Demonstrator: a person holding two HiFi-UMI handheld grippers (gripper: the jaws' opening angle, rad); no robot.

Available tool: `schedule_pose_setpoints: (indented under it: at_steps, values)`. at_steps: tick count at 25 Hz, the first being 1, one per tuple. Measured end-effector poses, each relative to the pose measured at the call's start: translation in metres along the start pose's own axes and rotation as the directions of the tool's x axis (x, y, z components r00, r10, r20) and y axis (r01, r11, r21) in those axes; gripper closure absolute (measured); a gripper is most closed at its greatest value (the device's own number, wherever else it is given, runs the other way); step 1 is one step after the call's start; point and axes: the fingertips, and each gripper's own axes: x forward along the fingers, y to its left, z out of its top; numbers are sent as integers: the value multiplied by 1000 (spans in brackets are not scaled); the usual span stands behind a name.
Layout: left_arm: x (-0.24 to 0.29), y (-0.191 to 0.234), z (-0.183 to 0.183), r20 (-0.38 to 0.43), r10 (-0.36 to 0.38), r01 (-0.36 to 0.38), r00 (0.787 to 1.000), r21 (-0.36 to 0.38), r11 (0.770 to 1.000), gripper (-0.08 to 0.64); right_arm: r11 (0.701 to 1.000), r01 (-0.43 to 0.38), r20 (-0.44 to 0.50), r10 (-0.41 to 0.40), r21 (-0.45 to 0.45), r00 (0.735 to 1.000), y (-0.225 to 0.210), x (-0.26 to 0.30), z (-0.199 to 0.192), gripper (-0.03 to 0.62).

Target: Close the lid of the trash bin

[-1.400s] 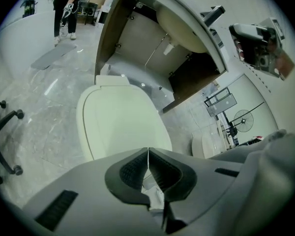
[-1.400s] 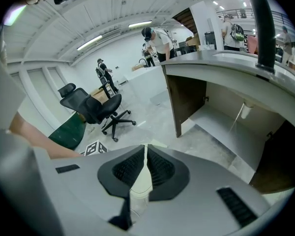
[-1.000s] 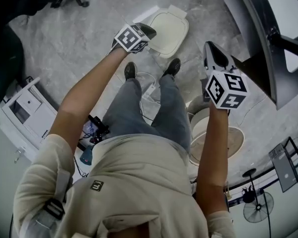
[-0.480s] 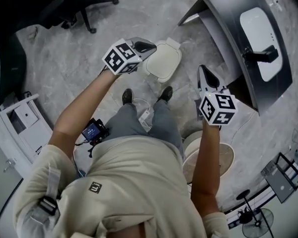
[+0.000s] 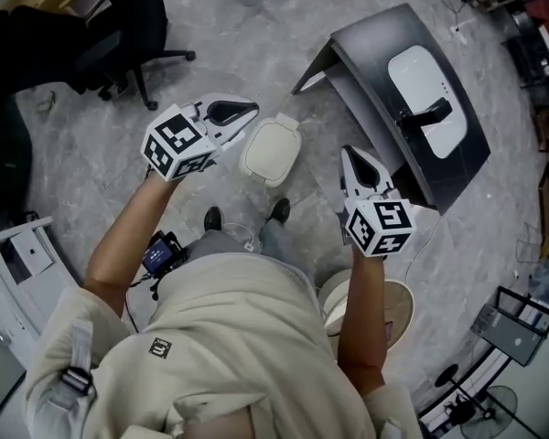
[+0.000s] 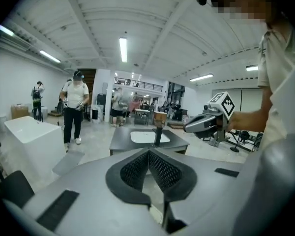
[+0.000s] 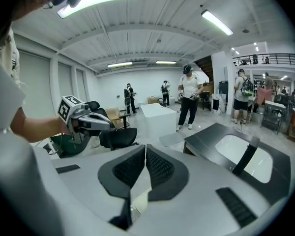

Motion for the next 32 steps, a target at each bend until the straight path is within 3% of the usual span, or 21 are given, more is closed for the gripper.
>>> schedule_pose_setpoints:
  at_steps: [6, 15, 21, 27, 32]
  values:
    - [-47, -39, 72, 130, 16, -30, 991, 103, 994, 545, 999, 40, 164, -39, -4, 986, 3, -65, 51, 568]
    - [-120, -95, 147, 285, 46, -110, 957, 213, 971, 545, 994, 107, 340, -98, -7, 935, 20, -148, 96, 569]
    - [-145, -121, 153, 284, 50, -130, 957, 270, 954, 545, 988, 151, 381, -130, -25, 916, 28, -170, 104, 569]
    - [-158, -134, 142, 241, 49, -116, 969, 270, 956, 545, 986, 167, 392, -143, -26, 909, 35, -186, 103, 569]
    - [-164, -141, 151, 297, 35, -123, 954, 284, 951, 545, 984, 180, 392, -159, -17, 906, 38, -194, 99, 569]
